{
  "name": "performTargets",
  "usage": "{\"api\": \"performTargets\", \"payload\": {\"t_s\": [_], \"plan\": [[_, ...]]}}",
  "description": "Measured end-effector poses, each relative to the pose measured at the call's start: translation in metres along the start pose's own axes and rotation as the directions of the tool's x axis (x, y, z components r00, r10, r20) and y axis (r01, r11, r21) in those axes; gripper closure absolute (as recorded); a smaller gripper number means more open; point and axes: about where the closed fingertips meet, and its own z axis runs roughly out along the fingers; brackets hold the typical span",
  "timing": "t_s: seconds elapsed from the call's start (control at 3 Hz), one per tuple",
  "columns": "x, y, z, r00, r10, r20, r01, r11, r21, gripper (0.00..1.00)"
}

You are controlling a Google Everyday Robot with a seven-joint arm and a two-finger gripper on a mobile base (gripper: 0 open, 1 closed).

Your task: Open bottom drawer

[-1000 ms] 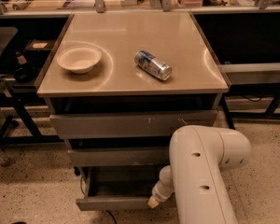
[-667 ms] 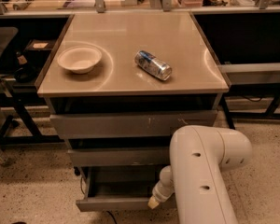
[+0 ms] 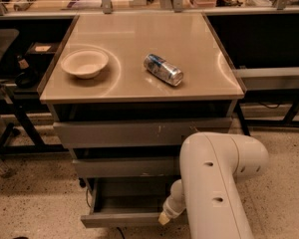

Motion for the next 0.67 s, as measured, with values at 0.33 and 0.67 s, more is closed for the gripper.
{"api": "performTargets", "payload": {"t_s": [0.33, 0.67], "plan": [[0.006, 0.007, 0.001, 1.000, -0.003, -0.013, 0.003, 0.9998, -0.018, 1.00], [0.016, 0.019, 0.000, 1.000, 0.009, -0.023, -0.009, 0.9996, -0.028, 1.00]]}}
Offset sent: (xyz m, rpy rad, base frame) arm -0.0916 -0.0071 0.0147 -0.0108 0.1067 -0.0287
